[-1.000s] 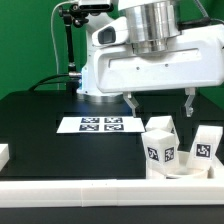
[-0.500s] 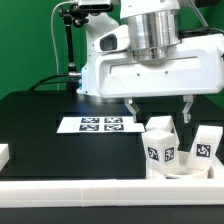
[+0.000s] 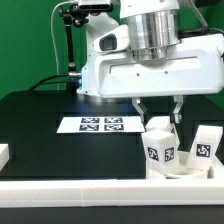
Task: Assemble stool
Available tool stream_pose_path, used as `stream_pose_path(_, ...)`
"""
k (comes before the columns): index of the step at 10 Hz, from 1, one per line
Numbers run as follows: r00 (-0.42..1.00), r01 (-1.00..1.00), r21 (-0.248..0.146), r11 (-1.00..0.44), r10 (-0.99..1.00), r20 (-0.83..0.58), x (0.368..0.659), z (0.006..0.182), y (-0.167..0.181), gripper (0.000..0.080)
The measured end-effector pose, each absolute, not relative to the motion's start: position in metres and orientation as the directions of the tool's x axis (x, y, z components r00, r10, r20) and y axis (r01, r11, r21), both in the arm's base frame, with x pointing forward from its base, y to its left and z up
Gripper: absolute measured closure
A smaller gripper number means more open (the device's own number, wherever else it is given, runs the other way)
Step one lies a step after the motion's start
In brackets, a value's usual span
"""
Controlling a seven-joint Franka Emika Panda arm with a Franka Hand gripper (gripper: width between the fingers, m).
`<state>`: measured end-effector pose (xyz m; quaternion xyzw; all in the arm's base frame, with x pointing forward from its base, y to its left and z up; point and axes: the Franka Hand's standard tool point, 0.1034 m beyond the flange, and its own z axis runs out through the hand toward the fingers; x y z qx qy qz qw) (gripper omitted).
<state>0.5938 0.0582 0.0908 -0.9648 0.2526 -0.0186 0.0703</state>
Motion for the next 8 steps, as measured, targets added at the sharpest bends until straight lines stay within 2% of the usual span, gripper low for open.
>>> stream_pose_path(3,0.812,-0.579,-0.14,-0.803,-0.583,-0.011,0.594,0.092,0.071,0.0462)
stream_pose_path(8,0.779,-0.622,-0.144,-0.77,-0.627,-0.009,0.595,0.093,0.084,0.0461)
